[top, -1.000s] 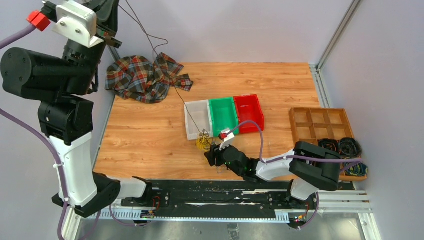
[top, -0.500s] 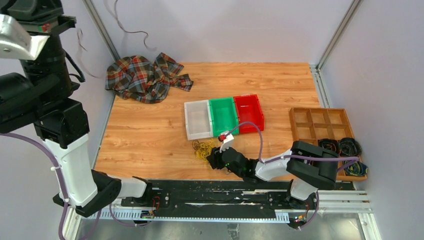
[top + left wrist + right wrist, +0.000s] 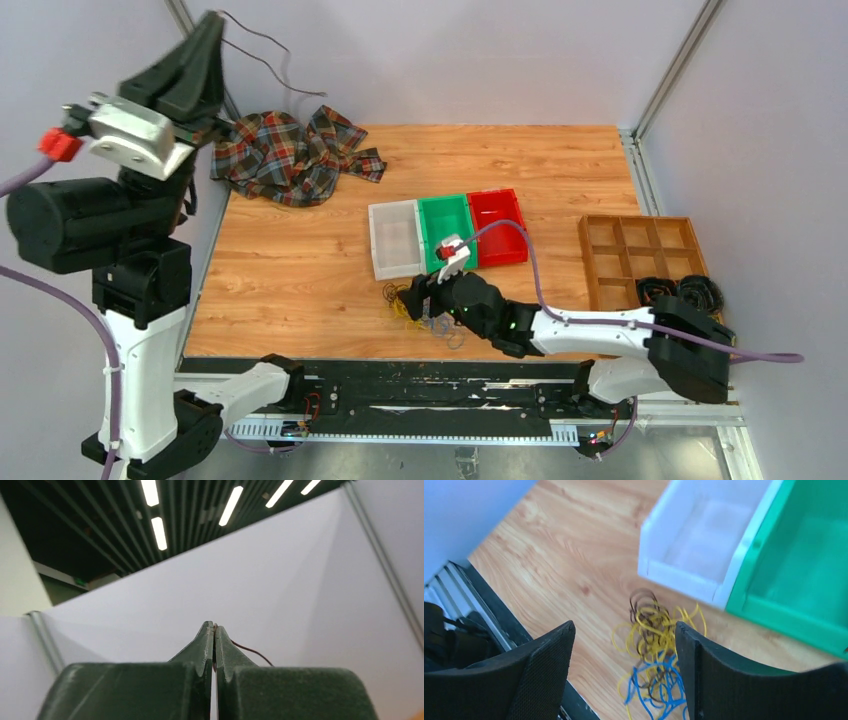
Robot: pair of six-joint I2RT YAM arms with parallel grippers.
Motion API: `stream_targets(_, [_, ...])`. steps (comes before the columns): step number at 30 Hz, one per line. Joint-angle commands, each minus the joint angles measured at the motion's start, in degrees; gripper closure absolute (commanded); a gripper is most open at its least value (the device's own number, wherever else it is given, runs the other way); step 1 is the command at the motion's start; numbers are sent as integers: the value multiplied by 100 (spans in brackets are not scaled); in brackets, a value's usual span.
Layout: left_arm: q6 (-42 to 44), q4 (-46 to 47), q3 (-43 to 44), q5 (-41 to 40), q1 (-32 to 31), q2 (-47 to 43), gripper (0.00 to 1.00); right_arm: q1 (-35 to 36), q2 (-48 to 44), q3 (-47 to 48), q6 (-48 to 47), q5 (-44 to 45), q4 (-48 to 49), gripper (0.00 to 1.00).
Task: Untangle the cables
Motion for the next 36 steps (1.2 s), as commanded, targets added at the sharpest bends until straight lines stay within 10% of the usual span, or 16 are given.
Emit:
stream_targets(1, [-288, -626, -609, 871, -20, -296, 100, -259, -378, 615, -515, -34, -1050, 27])
stream_targets(12, [-190, -1211, -1664, 1842, -20, -743, 100, -1939, 554, 1708, -806, -442, -2326, 32])
stream_targets(23, [288, -1560, -1761, 1853, -20, -859, 100, -2122, 1905, 2672, -705, -1001, -2379, 33])
stream_targets(36, [507, -1650, -2088, 1941, -18, -1080, 100, -2124, 2835, 3326, 460, -230, -3035, 66])
